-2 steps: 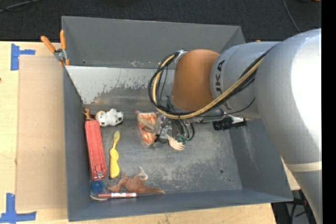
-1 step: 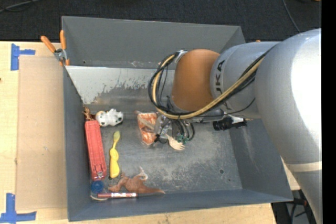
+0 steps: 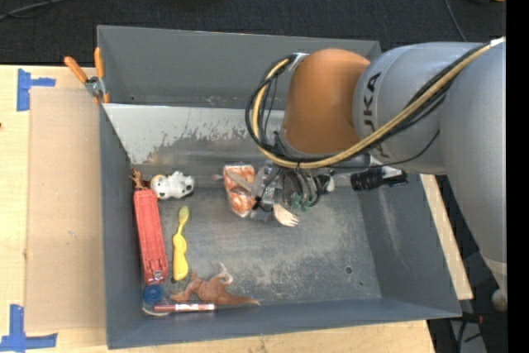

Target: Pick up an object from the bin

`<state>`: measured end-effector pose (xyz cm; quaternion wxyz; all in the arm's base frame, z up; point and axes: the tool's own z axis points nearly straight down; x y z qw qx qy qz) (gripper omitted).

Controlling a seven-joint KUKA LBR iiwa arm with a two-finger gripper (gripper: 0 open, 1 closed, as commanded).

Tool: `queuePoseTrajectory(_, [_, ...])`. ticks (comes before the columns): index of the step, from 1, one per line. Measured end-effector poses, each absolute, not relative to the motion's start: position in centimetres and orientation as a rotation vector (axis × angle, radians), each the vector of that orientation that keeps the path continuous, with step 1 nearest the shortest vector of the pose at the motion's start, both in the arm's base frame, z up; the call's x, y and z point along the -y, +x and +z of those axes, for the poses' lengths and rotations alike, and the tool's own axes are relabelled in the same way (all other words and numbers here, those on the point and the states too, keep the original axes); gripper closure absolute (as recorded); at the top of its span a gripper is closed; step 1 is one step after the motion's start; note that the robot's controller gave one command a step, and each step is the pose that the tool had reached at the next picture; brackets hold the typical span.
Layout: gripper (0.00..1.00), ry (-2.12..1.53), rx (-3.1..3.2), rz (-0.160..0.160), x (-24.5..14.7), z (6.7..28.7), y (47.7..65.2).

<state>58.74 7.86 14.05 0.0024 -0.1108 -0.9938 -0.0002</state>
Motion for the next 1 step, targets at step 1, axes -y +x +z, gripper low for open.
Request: queuePoseTrajectory(1, [1.0,-0.331,3.115,0.0,-5.73,23.06,58.8])
